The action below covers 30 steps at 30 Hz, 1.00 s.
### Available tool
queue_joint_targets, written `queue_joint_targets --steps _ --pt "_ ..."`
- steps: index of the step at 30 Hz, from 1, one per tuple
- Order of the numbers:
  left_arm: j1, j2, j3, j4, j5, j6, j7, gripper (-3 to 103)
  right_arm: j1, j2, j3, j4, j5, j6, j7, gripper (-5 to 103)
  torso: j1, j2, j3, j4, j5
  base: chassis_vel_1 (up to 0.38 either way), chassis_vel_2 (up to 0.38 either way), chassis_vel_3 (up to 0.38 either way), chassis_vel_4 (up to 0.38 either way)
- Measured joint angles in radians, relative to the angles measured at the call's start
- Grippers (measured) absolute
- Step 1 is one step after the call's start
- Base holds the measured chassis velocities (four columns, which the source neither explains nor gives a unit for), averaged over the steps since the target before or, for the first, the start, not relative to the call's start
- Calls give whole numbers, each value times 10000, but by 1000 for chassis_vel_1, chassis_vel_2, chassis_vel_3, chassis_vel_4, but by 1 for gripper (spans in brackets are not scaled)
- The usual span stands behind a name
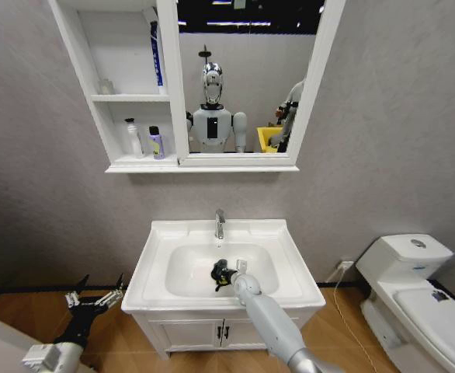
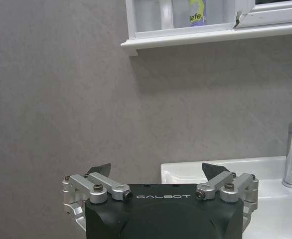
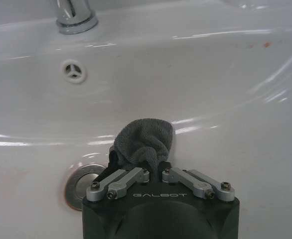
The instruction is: Move facial cleanser and shampoo from washbasin to cabinet, then wipe washbasin with towel.
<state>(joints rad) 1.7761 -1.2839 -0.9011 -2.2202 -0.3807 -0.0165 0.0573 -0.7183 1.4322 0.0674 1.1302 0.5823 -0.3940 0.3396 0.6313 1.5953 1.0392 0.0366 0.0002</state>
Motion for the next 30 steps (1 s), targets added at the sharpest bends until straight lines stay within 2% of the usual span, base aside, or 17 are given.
queue_joint_targets --steps 4,6,8,10,11,14,15,17,19,22,24,26,28,30 --pt "0 0 0 -1 0 0 0 100 -361 -395 115 958 -99 -35 565 7 0 -1 0 -2 0 0 0 0 0" --pt "0 0 0 0 -1 0 0 100 -868 -845 316 1951 -58 -127 1043 7 0 0 0 -3 -1 0 0 0 0" --pt "0 0 0 -1 0 1 0 100 -1070 -998 425 2255 -147 -123 1098 7 1 -1 0 -3 0 0 0 0 0" --pt "-1 0 0 -1 0 0 0 100 -1465 -1219 681 2698 -759 129 1007 7 0 -1 0 -4 -1 0 0 0 0" --pt "-1 0 0 -1 0 0 0 100 -1465 -1219 681 2698 -759 129 1007 7 0 -1 0 -4 -1 0 0 0 0" --pt "0 0 0 -1 0 0 0 100 -1857 -1347 1002 3190 -1834 654 733 7 0 0 0 -3 1 0 0 0 0" --pt "0 0 0 -1 0 0 0 100 -1857 -1347 1002 3190 -1834 654 733 7 0 0 0 -3 1 0 0 0 0" --pt "0 0 0 0 0 0 0 100 -1974 -1411 1261 3346 -2741 1182 468 7 0 -1 -1 -2 0 0 0 0 0" --pt "0 0 0 -1 0 0 0 100 -1972 -1458 1431 3365 -2968 1414 343 7 -1 -1 0 0 0 0 0 0 0" --pt "0 0 0 -1 0 1 0 100 -1846 -1573 1685 3330 -2776 1708 152 7 0 -1 0 -2 1 0 0 0 0" --pt "0 0 0 0 0 0 0 100 -1581 -1710 1943 3171 -2022 2040 -125 7 0 -1 0 0 -1 0 0 0 0" --pt "0 0 0 -1 0 0 0 100 -1507 -1744 2013 3119 -1809 2100 -220 7 0 0 0 0 1 0 0 0 0" --pt "0 0 0 -1 0 0 0 100 -1046 -1925 2355 2674 -939 2289 -699 7 0 -1 0 0 -1 0 0 0 0" --pt "0 0 0 -1 0 0 0 100 -820 -2034 2457 2387 -676 2375 -961 7 0 -1 0 0 -1 0 0 0 0"
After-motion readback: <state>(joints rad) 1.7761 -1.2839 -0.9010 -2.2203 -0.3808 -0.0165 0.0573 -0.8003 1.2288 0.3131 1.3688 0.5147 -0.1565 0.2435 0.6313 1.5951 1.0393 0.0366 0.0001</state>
